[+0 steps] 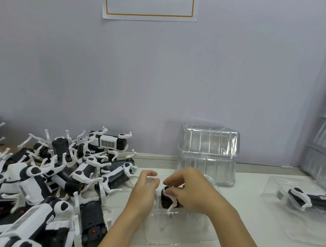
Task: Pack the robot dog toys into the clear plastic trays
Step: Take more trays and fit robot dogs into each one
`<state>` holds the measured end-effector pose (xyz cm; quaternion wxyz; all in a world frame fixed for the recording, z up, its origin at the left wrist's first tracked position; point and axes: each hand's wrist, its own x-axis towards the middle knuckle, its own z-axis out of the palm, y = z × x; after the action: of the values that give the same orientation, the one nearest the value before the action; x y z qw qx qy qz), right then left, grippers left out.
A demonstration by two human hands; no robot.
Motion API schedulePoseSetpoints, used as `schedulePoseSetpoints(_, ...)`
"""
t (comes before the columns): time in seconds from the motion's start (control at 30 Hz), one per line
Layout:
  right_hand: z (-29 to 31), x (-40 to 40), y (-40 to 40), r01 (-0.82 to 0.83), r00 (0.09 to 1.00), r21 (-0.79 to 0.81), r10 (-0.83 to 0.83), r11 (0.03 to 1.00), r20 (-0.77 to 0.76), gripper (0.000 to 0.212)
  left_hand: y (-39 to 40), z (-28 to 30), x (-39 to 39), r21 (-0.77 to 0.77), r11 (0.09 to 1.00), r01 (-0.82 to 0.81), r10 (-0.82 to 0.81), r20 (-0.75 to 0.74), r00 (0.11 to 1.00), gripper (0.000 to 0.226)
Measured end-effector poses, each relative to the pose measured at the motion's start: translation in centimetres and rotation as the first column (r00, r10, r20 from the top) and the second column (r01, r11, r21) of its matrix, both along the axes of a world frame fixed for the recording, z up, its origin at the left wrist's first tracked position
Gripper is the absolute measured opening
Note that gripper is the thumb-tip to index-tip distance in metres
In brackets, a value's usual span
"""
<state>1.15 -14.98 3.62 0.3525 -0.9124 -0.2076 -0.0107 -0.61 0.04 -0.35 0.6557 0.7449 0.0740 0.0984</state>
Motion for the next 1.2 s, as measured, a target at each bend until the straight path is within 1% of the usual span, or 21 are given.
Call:
schedulePoseSetpoints(0.07,0.3,0.2,-0.9,0.09,0.995,-0.013,-0.09,0.996,0.042,0.013,0.0,0.0,0.0,0.008,1.0,-0.004,0.004,0.0,1.0,0.013)
schedulePoseSetpoints(0.13,0.5,0.5,-2.3,0.186,0.982,-0.039,-0.184,0.982,0.051,0.014,0.0,0.0,0.0,0.01,1.0,-0.002,0.002,-0.004,1.0,0.013)
schedulePoseSetpoints(0.23,0.6,0.7,-3.8,0.228,0.974,-0.028,-0.229,0.973,-0.008,0.019,0.0,0.0,0.0,0.01,1.0,0.005,-0.005,-0.013,1.0,0.014)
schedulePoseSetpoints(0.33,0.5,0.8,-3.4,0.267,0.964,-0.057,-0.266,0.962,0.026,0.023,0.0,0.0,0.0,0.009,1.0,0.006,-0.005,-0.017,1.0,0.015)
schedulePoseSetpoints(0.43,0.2,1.0,-3.1,0.311,0.95,-0.014,-0.31,0.95,0.049,0.025,0.0,0.1,-0.1,-0.002,1.0,0.018,-0.018,-0.024,1.0,0.017)
schedulePoseSetpoints(0.6,0.5,0.9,-3.4,0.277,0.961,-0.014,-0.277,0.961,0.028,0.022,-0.2,0.2,-0.3,0.005,1.0,0.024,-0.024,-0.01,1.0,0.026)
schedulePoseSetpoints(0.73,0.4,0.9,-3.6,0.241,0.97,-0.032,-0.24,0.97,0.033,0.015,-0.1,0.2,-0.4,0.022,0.999,0.036,-0.035,-0.018,0.999,0.036)
schedulePoseSetpoints(0.87,0.6,0.4,-2.6,0.137,0.986,-0.001,-0.136,0.991,0.1,0.002,0.0,0.3,-0.4,0.022,0.999,0.039,-0.038,-0.036,0.999,0.041)
schedulePoseSetpoints(1.0,0.4,-0.2,-0.5,-0.041,0.998,0.012,0.04,0.999,0.052,0.009,0.0,0.2,-0.3,0.025,0.999,0.037,-0.036,-0.034,0.999,0.042)
schedulePoseSetpoints(1.1,0.3,-0.1,-0.5,-0.043,0.998,0.027,0.042,0.999,0.043,0.009,-0.1,0.2,-0.3,0.035,0.998,0.048,-0.047,-0.035,0.998,0.04)
schedulePoseSetpoints(1.2,0.4,0.1,-1.1,-0.054,0.998,0.007,0.054,0.998,0.01,0.01,-0.1,0.3,-0.3,0.054,0.997,0.056,-0.055,-0.033,0.998,0.04)
